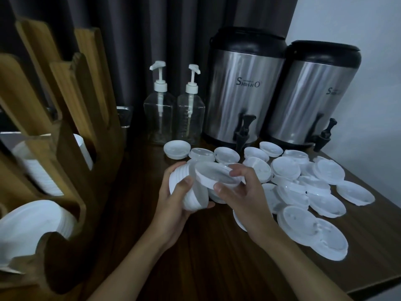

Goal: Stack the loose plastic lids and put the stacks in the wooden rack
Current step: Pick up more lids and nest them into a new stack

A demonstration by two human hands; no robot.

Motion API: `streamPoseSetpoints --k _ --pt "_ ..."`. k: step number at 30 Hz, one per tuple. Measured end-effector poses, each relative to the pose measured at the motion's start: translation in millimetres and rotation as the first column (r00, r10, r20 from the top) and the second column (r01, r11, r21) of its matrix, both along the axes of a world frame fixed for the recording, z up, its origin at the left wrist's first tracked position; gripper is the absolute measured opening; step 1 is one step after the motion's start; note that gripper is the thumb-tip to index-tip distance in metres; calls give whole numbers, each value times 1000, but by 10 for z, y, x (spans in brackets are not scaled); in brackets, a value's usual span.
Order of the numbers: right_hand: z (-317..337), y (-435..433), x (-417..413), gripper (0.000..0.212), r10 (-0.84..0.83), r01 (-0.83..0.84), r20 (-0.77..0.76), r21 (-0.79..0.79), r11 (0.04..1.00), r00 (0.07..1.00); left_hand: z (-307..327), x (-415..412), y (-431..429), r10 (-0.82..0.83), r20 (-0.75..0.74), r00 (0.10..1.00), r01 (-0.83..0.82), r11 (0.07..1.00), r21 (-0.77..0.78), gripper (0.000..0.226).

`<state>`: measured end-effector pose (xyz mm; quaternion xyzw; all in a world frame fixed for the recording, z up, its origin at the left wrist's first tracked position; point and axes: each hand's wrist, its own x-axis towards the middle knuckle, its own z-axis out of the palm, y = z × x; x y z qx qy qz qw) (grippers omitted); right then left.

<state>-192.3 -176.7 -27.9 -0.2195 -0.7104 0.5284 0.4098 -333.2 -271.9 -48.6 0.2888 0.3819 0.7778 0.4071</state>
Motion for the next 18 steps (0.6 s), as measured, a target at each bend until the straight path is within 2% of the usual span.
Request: streamPoseSetpoints --k 2,5,7,10,13,18 --pt "-23 -42 -33 45 45 -45 23 -14 999 999 5 -6 4 -15 18 1000 15 1000 6 56" --pt "-32 -104 -65 47 65 -71 161 34 997 985 15 -17 -6 -32 50 998 32 1000 0 66" --pt "-36 -127 -70 46 93 -116 268 68 991 959 12 -36 -12 -28 39 999 28 1000 6 60" --pt "-23 -120 -64 52 99 -146 345 114 983 933 17 -41 -17 -8 14 1000 8 1000 20 55" --pt "47 -83 -56 65 144 -203 359 131 970 922 28 -36 -23 15 -12 1000 -15 1000 27 56" --pt "147 -19 -58 66 155 -216 315 168 962 936 38 -4 -23 23 -39 999 -23 1000 5 60"
